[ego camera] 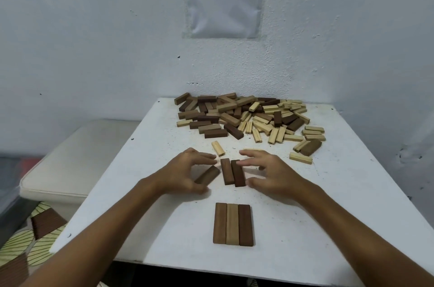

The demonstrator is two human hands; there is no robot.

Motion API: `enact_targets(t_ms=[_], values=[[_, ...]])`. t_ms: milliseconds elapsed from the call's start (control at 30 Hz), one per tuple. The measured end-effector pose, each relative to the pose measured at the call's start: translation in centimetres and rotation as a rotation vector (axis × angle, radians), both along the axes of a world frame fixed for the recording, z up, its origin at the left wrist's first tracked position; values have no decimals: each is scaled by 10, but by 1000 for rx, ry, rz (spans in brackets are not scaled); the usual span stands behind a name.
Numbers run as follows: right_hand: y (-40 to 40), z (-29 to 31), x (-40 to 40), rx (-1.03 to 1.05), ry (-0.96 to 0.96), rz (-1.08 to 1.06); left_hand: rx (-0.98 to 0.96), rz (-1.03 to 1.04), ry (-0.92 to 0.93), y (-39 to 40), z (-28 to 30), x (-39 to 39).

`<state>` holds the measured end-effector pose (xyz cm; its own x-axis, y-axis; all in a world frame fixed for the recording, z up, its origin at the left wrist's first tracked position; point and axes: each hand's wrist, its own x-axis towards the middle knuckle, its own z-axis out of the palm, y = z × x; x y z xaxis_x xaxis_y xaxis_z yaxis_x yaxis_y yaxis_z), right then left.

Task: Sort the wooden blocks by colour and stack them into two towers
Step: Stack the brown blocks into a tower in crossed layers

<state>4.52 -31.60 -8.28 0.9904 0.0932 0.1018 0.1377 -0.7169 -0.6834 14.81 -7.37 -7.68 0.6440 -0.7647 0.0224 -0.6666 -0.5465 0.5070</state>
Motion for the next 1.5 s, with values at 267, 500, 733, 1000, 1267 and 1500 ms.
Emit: enact_targets(t_ms=[267, 500, 733, 1000, 1267, 1500], values=[[5, 8, 30, -126, 167, 113, 76, -36, -99, -5, -5, 3], [5, 2, 30, -147, 104, 118, 210, -98, -11, -8, 9, 7], [9, -5, 26, -68, 82, 90, 64, 1, 78, -11, 6, 2], [6, 0, 22, -12, 74, 87, -61, 53, -58, -16, 0, -10], [7, 2, 19, -30, 16, 18, -115, 172, -138, -33, -2, -34], [18, -1, 2, -32, -63, -103, -62, 7, -30, -45, 8, -22]])
